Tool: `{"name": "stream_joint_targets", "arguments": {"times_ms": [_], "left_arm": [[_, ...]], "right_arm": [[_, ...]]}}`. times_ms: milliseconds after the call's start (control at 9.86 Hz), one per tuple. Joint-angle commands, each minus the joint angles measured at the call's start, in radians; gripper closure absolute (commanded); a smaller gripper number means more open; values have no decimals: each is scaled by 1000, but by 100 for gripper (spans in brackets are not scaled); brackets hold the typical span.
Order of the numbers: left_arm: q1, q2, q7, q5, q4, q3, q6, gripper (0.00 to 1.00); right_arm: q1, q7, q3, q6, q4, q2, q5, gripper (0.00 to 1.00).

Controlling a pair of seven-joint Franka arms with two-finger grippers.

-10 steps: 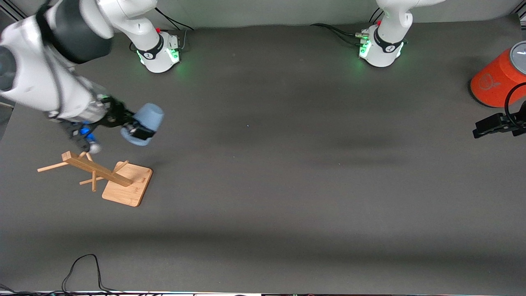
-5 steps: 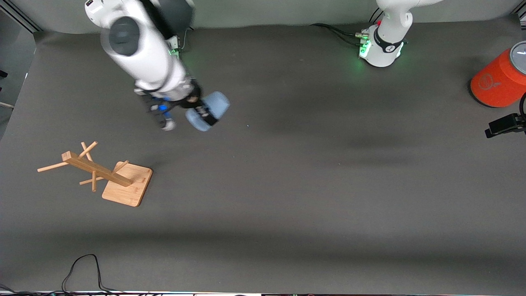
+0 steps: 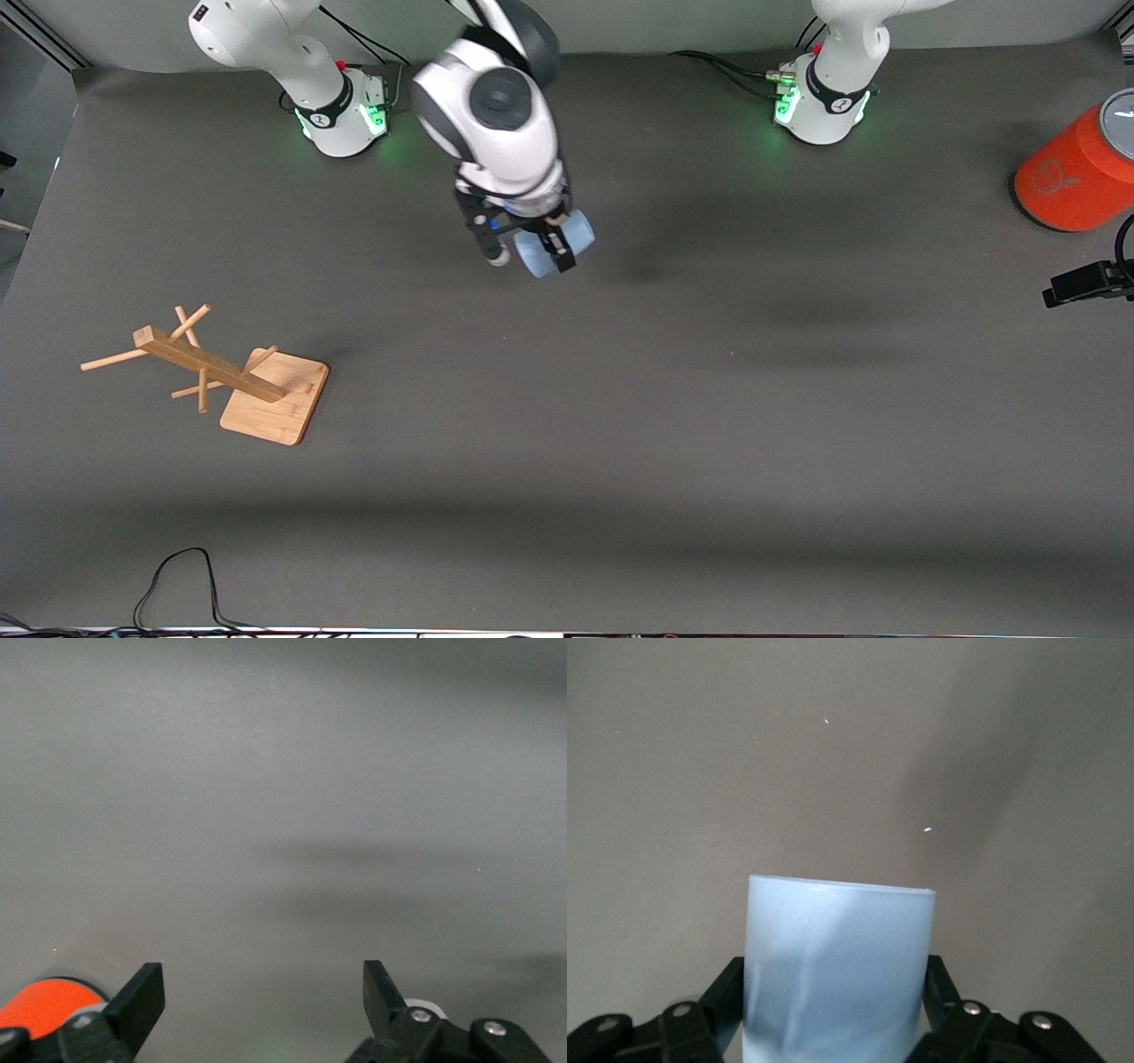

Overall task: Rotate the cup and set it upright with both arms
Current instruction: 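Carry the cup to mid-table while the left gripper moves in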

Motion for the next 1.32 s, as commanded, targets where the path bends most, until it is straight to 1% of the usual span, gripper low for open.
{"name": "stream_joint_targets", "arguments": {"times_ms": [0, 101, 203, 406, 507, 609, 812, 913, 1014, 1116, 1217], "left_arm": [[0, 5, 15, 10, -19, -1, 8, 0], [-3, 24, 15, 10, -19, -3, 13, 0], [-9, 38, 10, 6, -22, -5, 23, 0], [-17, 64, -34, -11, -29, -11, 61, 0], [-32, 75, -84, -49, -33, -11, 82, 0], [-58, 86, -111, -62, -36, -11, 92, 0], [-122, 109, -202, -67, -34, -12, 97, 0], [-144, 118, -227, -68, -34, -12, 103, 0], [-153, 124, -246, -80, -36, -12, 108, 0], [-164, 126, -252, -102, -36, -12, 108, 0], [-165, 126, -253, -132, -37, -12, 108, 0]], "right_arm": [[52, 168, -17, -16, 197, 212, -52, 58], [58, 237, -17, -16, 260, 295, -87, 58], [60, 259, -17, -16, 308, 358, -104, 58], [63, 308, -17, -5, 371, 429, -106, 58], [74, 339, -19, 22, 398, 471, -106, 58], [80, 353, -20, 34, 409, 503, -109, 58], [82, 359, -20, 54, 411, 525, -110, 57], [82, 357, -22, 54, 412, 525, -109, 40], [80, 350, -22, 54, 412, 522, -109, 3], [68, 342, -23, 47, 415, 506, -107, 0], [60, 336, -26, 42, 414, 461, -100, 0]]}}
